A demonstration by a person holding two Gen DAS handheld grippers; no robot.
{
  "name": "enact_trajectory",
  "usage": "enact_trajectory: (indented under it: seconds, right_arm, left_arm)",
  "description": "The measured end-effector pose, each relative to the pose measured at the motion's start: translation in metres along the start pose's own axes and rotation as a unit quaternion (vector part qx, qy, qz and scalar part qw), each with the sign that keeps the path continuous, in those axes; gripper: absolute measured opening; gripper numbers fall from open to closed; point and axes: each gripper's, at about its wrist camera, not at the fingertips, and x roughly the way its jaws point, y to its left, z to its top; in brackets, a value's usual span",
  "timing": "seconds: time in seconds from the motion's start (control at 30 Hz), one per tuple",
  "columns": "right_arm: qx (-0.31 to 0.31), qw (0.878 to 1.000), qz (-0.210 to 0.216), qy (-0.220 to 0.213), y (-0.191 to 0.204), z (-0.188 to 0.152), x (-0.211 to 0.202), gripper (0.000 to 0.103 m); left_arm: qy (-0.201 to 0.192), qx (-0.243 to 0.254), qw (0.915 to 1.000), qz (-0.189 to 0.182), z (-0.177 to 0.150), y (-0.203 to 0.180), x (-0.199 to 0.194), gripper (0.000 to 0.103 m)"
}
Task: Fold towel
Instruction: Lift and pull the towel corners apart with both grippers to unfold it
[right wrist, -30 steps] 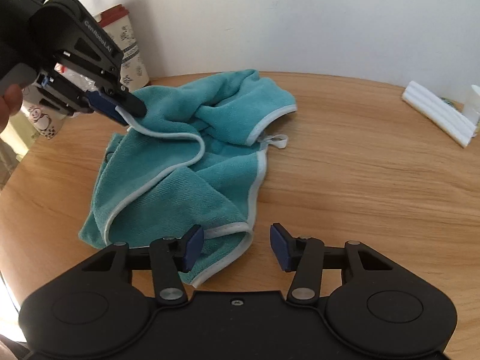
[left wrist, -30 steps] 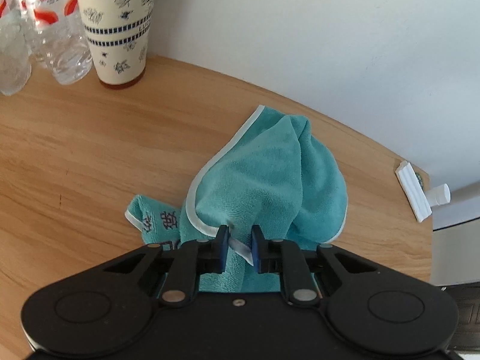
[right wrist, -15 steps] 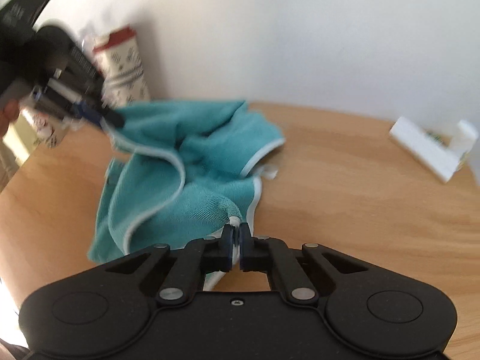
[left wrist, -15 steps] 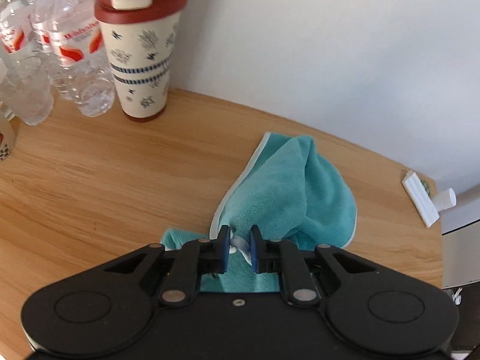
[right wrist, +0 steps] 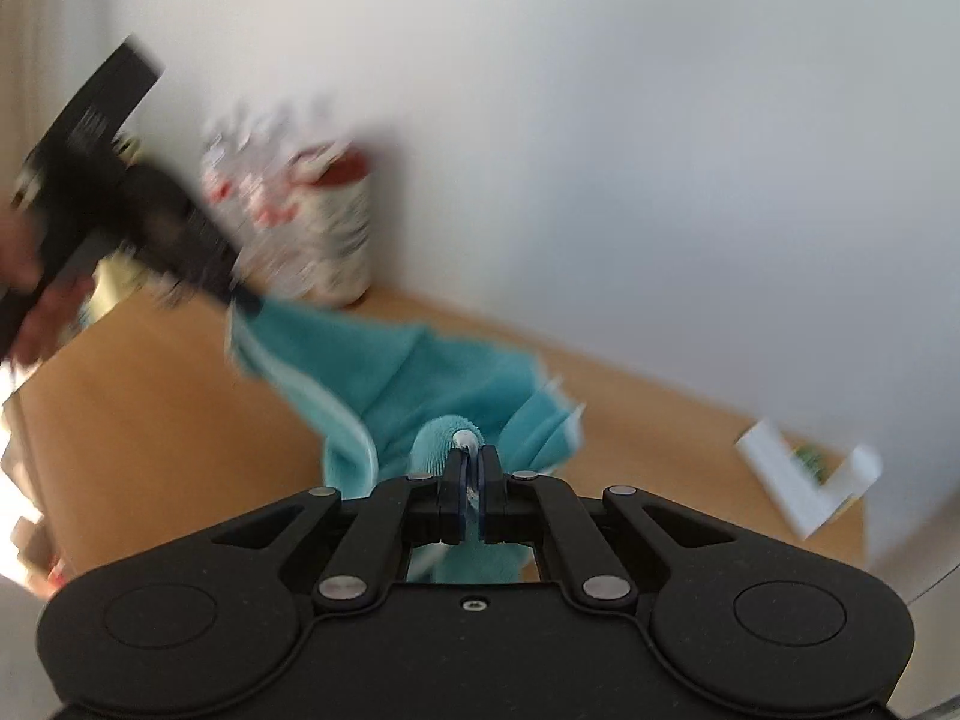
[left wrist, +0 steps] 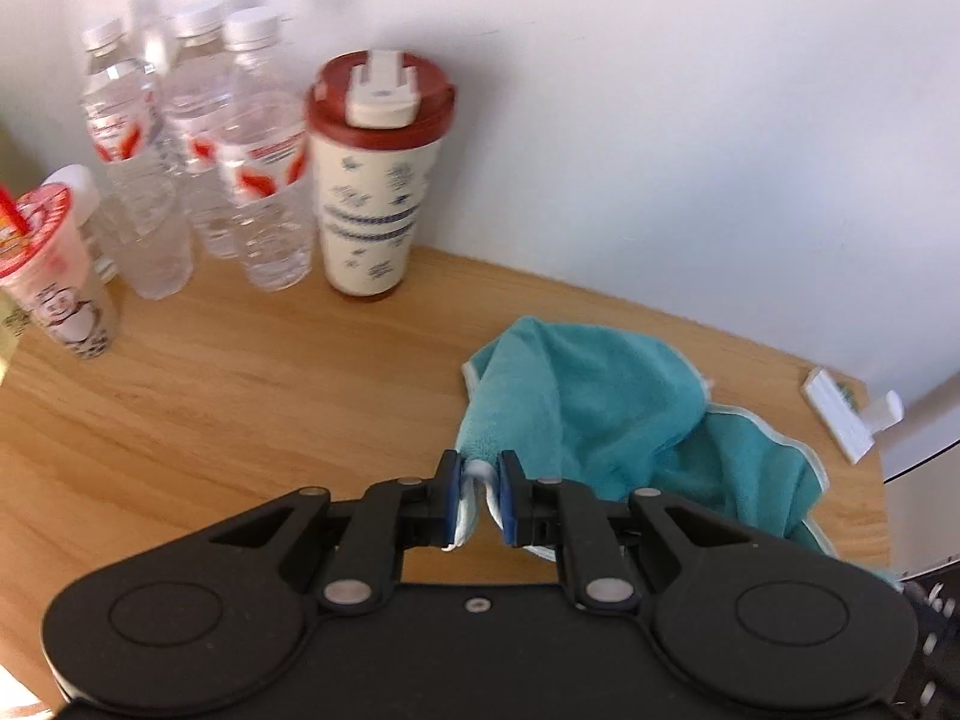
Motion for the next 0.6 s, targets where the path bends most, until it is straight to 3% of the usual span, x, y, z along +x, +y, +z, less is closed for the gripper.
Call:
enact_trajectory:
  seconds: [0.13, 0.27, 0.37, 0.47, 0.6]
  right_arm:
    - [-0.010, 0.998, 0.045, 0.046, 0.019, -0.023, 0.020, 0.004]
    - [-0.006, 0.994, 0.081, 0.070, 0.027, -0.039, 0.042, 0.014]
    - [0.018, 0.995, 0.070, 0.069, 0.015, -0.038, 0.041, 0.027]
    - [0.033, 0.997, 0.043, 0.050, -0.007, -0.036, 0.033, 0.048]
    - [0.079, 0.996, 0.005, 0.047, -0.043, -0.031, 0.037, 0.050]
  left_arm:
    - [0.017, -0.012, 0.9996, 0.018, -0.014, 0.021, 0.004, 0.013]
    - [0.032, -0.018, 0.9985, 0.041, -0.030, 0.045, 0.011, 0.013]
    - [0.042, -0.027, 0.9976, 0.049, -0.037, 0.059, 0.014, 0.013]
    - [0.041, -0.029, 0.9971, 0.057, -0.042, 0.068, 0.014, 0.013]
    - [0.033, -0.025, 0.9973, 0.061, -0.045, 0.073, 0.012, 0.013]
